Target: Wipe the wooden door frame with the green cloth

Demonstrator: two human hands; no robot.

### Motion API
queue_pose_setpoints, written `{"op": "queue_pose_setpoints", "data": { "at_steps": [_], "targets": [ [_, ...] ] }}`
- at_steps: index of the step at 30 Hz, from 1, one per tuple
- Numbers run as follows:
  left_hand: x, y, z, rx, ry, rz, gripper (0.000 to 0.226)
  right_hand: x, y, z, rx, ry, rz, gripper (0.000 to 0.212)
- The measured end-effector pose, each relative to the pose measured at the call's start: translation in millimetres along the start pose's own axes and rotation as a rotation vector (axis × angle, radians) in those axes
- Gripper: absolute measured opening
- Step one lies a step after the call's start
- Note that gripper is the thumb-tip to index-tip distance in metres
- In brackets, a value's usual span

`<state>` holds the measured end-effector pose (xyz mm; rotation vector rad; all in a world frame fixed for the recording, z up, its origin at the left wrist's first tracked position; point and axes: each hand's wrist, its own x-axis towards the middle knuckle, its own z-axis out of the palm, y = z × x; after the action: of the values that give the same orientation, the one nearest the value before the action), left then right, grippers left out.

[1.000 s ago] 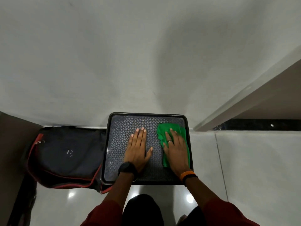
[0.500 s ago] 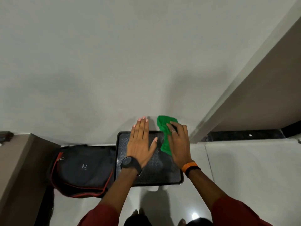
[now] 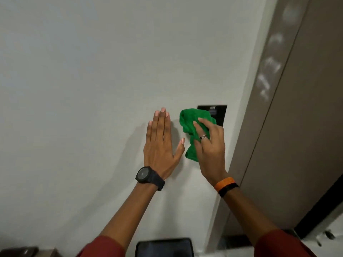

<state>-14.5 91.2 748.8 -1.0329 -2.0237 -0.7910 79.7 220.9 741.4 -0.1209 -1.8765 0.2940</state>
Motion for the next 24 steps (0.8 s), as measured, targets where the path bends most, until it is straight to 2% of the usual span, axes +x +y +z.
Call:
{"op": "queue_pose_setpoints", "data": {
  "at_steps": [8,15,17,20,21,24],
  "targets": [
    [161.5,81.4,-48.1,-0.045,0.22,0.218,0.079,175.0,18.8,-76.7,-0.173,0.286,-0.161,0.045],
    [232.1,121.1,-34.5,-0.022,0.268,0.319,0.076,280.9,56.6,-127.1,-0.265,0.541,-0.205,0.044],
    [248.5,120.2,-25.2,-0.006,0.258,0.338,0.075,299.3,76.7,-128.4,-0.296,0.469,-0.153,0.05],
    [270.1,112.4,-6.4,0.046,0.21,0.367,0.075,295.8,108.9,-112.6,-0.419,0.205,-0.097,0.075],
    [274.5,109.2,0.9,0.073,0.191,0.376,0.075,290.5,117.5,-105.8,-0.423,0.183,-0.107,0.079],
    [280.7,101.8,22.4,0.143,0.178,0.404,0.077,278.2,127.8,-89.0,-0.38,0.286,-0.095,0.073]
  ]
}}
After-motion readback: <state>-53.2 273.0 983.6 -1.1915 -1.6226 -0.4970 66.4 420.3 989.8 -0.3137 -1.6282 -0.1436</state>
